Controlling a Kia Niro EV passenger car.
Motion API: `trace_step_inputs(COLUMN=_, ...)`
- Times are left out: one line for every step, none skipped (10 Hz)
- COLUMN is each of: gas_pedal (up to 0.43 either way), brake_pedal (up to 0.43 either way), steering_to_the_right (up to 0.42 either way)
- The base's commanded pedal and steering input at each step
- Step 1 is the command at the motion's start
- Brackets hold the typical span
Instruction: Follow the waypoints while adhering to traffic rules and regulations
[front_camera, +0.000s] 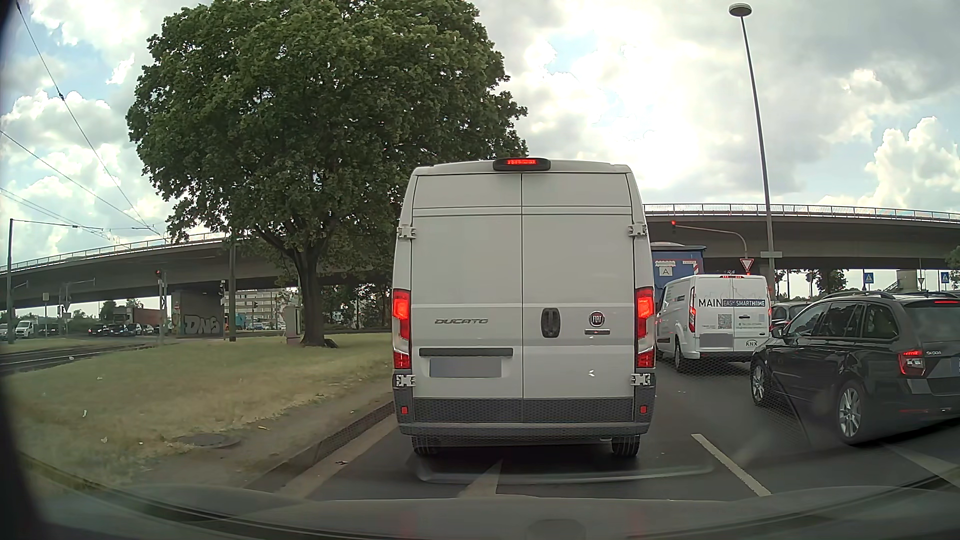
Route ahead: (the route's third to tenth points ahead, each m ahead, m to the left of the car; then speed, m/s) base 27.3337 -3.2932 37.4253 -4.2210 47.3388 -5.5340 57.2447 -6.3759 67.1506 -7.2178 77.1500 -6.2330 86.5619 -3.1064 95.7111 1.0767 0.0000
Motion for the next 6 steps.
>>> trace_step_inputs(gas_pedal=0.0, brake_pedal=0.488, steering_to_the_right=0.002)
trace_step_inputs(gas_pedal=0.0, brake_pedal=0.482, steering_to_the_right=0.002)
trace_step_inputs(gas_pedal=0.0, brake_pedal=0.482, steering_to_the_right=0.003)
trace_step_inputs(gas_pedal=0.0, brake_pedal=0.488, steering_to_the_right=0.002)
trace_step_inputs(gas_pedal=0.0, brake_pedal=0.482, steering_to_the_right=0.002)
trace_step_inputs(gas_pedal=0.0, brake_pedal=0.488, steering_to_the_right=0.002)
